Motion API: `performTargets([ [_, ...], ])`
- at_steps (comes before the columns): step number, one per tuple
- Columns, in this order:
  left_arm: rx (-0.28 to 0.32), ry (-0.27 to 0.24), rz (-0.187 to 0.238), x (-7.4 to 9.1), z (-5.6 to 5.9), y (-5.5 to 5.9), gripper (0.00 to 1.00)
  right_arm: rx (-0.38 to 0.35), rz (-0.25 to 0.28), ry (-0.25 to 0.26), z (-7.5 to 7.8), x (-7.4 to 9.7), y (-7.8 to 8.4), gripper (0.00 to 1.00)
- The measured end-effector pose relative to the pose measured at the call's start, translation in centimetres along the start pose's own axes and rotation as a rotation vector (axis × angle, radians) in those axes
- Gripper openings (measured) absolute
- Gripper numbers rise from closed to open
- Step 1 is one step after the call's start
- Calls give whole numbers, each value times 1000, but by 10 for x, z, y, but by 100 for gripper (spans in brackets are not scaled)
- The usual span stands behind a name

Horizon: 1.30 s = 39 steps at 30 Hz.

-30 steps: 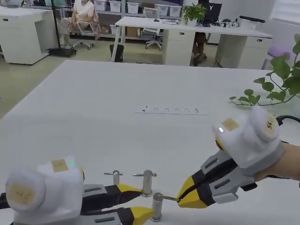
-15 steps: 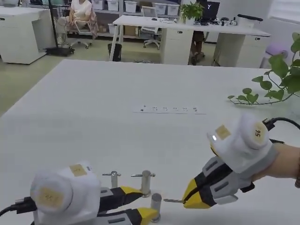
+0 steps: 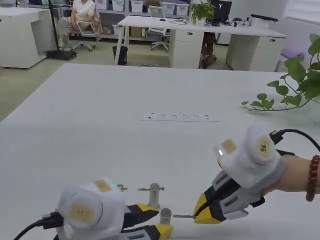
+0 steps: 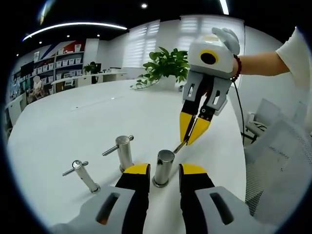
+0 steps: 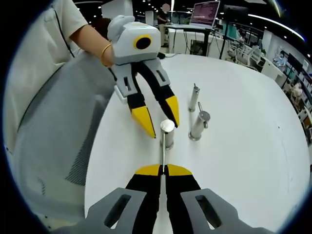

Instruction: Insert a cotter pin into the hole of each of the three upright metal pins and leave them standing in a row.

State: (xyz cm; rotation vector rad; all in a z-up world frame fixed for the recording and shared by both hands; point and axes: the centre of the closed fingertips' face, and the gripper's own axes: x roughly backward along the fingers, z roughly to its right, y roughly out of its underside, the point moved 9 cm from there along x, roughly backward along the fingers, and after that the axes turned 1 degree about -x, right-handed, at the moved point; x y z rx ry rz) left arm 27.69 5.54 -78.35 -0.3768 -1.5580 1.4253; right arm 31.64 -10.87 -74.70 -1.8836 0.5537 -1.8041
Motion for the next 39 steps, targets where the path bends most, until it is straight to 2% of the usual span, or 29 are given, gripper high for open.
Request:
performTargets([
  [7,-4,-16,-12,-4,-2,4,17,4,-3,-1,3,-3,-1,3],
  [14,-3,-5,-10,-7,0,5,12,1,-4,-1,4,-4,-3,3],
  [26,-3,-6,-1,-7,-2,6,12,-5,-3,1,2,-6,-10,3],
  [39,41,-9,16,-8,-1,8,12,-4,18,0,1,-14,-22,4],
])
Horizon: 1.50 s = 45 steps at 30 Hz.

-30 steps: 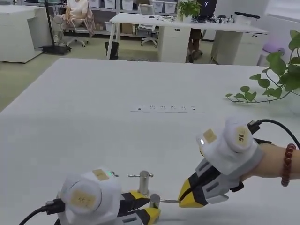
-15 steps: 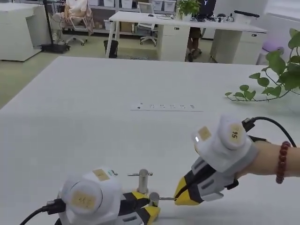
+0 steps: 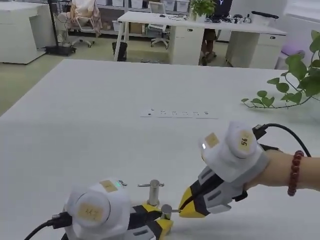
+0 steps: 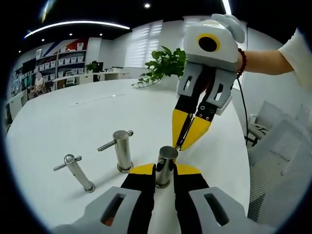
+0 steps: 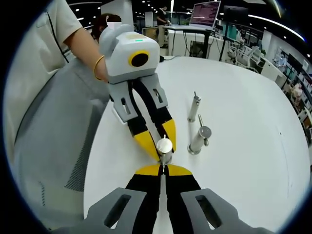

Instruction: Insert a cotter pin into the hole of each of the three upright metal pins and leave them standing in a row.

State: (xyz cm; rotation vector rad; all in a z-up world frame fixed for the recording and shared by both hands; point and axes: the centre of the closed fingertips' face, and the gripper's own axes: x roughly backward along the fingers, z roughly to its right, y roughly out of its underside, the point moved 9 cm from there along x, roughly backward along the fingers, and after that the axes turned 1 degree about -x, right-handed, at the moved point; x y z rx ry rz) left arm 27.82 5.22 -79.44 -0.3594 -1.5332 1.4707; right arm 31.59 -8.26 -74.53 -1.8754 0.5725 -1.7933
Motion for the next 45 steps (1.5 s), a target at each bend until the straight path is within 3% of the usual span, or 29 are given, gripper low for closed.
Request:
performTargets([
  [5,58,0,21,0,-1,3,13,-9,6,4,0,-3,-3,4],
  [14,78,-2,25,0,0,4,13,-56,23,12,0,-6,-5,5],
  [20,78,-7,25,0,0,4,13,-81,16,13,-1,-2,-2,11],
  [29,91,-4,26,-1,-1,4,13,-62,25,27,-1,1,-1,5],
  [45,124,-4,24,-1,0,4,14,-89,38,29,-1,-3,-5,5],
])
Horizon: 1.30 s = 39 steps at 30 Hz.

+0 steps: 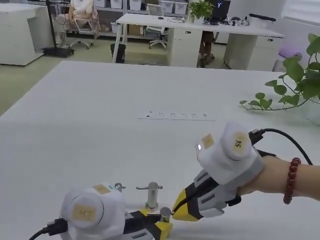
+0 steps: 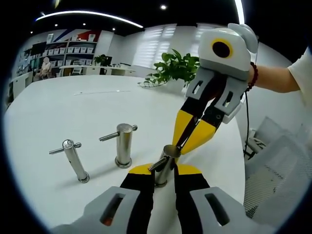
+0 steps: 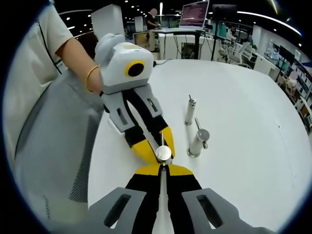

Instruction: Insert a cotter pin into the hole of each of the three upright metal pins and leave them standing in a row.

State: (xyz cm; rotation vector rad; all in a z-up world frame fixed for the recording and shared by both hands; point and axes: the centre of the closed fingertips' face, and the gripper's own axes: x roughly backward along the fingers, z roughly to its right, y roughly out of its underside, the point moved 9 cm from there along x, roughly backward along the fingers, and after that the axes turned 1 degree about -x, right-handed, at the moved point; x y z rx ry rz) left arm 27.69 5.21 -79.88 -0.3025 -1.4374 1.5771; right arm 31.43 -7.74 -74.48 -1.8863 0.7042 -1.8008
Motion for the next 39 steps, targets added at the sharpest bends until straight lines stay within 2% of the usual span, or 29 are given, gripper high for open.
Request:
performTargets([
  [3,-13,-4,-7,0,1,-1,14,-29,4,3,0,0,1,7],
  [6,-51,-7,-19,0,2,-1,14,-50,9,12,0,0,1,14],
  [14,-69,-9,-35,4,-1,-1,19,-75,64,29,-3,-4,-2,21],
  [19,-74,-29,-61,7,-4,1,20,-70,75,40,-5,-12,-4,21],
  [27,-94,-26,-79,10,-4,1,22,-74,89,54,-4,-19,-6,20],
  [39,-105,-23,-86,13,-4,0,22,-62,102,62,-4,-21,-5,14],
])
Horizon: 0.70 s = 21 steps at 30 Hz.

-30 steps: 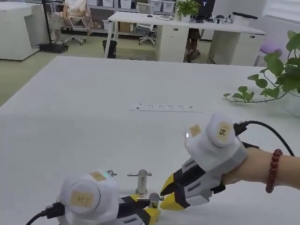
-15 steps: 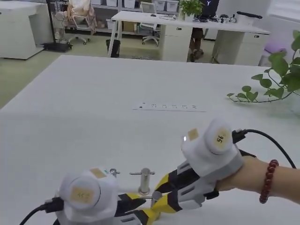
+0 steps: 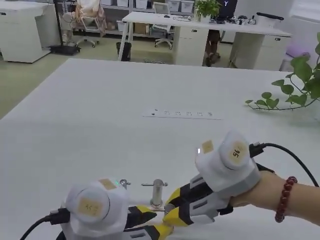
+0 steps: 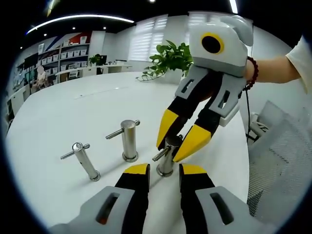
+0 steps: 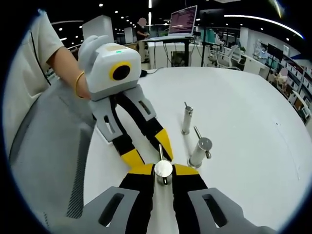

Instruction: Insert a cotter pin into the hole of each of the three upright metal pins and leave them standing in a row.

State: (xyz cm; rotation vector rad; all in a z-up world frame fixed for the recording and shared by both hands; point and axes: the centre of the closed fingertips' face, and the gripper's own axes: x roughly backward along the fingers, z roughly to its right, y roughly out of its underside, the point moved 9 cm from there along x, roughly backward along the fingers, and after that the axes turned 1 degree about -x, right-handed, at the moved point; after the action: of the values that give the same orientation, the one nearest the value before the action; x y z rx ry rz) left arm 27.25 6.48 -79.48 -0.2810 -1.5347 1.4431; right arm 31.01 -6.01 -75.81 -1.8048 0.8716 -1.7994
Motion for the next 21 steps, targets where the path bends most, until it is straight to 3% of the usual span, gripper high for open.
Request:
performTargets([
  [21,9,-14,10,13,-3,-1,30,23,3,8,9,7,2,13],
])
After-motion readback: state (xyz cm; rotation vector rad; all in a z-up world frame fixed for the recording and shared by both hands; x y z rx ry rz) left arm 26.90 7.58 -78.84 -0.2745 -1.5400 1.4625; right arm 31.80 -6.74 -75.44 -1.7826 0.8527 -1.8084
